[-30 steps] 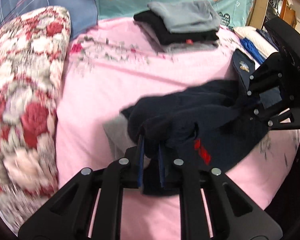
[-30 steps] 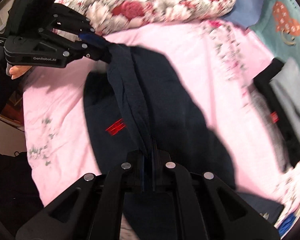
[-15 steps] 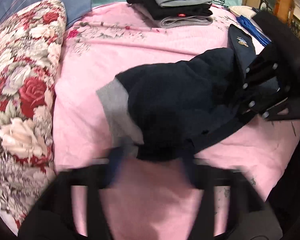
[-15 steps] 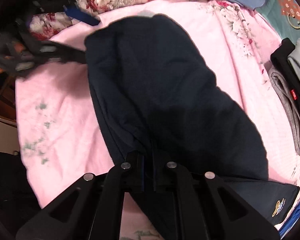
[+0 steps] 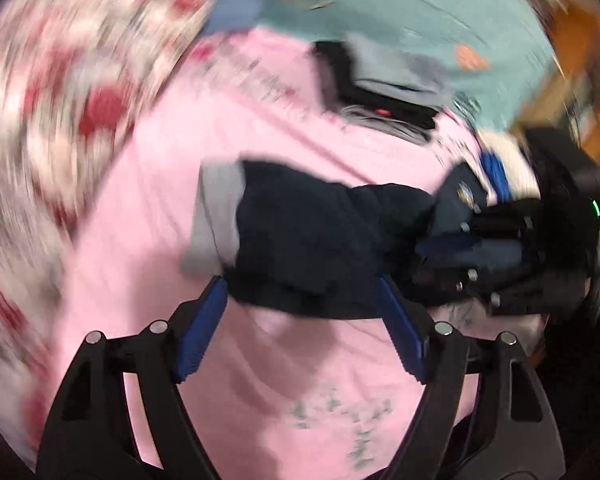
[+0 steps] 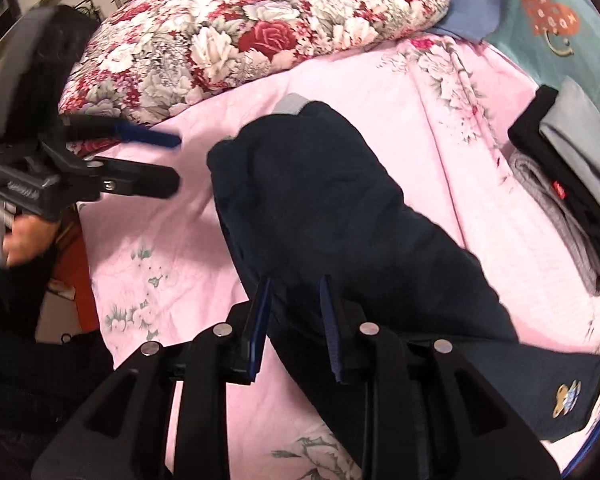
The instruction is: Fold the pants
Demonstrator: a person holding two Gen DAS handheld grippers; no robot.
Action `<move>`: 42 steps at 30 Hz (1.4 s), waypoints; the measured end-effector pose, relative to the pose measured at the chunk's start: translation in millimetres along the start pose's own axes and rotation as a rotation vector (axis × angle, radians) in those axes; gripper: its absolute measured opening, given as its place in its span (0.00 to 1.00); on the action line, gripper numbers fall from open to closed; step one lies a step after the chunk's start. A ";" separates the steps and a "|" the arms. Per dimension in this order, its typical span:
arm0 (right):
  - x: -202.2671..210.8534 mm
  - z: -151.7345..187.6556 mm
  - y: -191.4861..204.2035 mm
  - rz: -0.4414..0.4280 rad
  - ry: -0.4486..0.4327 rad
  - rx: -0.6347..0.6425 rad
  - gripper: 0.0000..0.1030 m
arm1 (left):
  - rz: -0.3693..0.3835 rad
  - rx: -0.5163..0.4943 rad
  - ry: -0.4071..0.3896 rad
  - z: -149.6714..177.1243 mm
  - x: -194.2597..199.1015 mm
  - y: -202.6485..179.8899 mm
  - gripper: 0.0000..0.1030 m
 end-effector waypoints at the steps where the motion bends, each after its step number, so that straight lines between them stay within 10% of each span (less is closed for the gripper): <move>1: -1.6 1.9 2.1 -0.019 0.001 -0.010 0.26 | 0.054 0.102 0.001 3.9 -7.2 8.4 0.73; 6: 1.2 10.0 8.2 -0.034 -0.022 -0.014 0.26 | 0.187 0.404 -0.045 10.4 -30.9 30.8 0.63; 16: -30.0 11.6 -10.4 -0.014 0.021 -0.061 0.17 | 0.196 0.507 -0.058 -15.2 -44.0 52.3 0.63; 19: -33.7 15.0 -9.2 -0.014 0.038 -0.053 0.16 | 0.127 0.506 -0.067 -18.8 -49.3 58.2 0.17; 23: -29.8 12.7 -9.1 -0.018 0.031 -0.052 0.16 | -0.042 0.382 -0.148 -22.7 -26.1 40.7 0.13; 29: -41.3 16.8 -8.3 -0.002 0.056 -0.045 0.16 | -0.232 0.291 -0.117 -0.6 -20.7 23.2 0.13; 34: -30.8 15.8 -1.1 0.027 0.062 -0.012 0.16 | -0.244 0.315 -0.039 8.6 -43.8 41.0 0.18; 36: -9.0 7.3 5.5 -0.025 0.023 -0.013 0.16 | -0.304 0.242 -0.036 5.6 -33.9 30.2 0.29; 38: 7.7 -2.3 7.7 -0.053 -0.028 -0.024 0.16 | -0.366 0.173 -0.080 1.3 -12.7 17.9 0.61; 42: -1.4 -17.2 2.9 0.010 -0.066 -0.047 0.16 | -0.364 0.149 -0.190 -12.7 34.5 0.7 0.61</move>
Point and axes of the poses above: each gripper's, at about its wrist camera, not at the fingertips, and x roughly against the way its jaws point, y to its left, z to its underside, the point moved 6 cm from there along -x, roughly the way its jaws point, and after that the axes turned 11 degrees about -x, right-handed, at the moved point
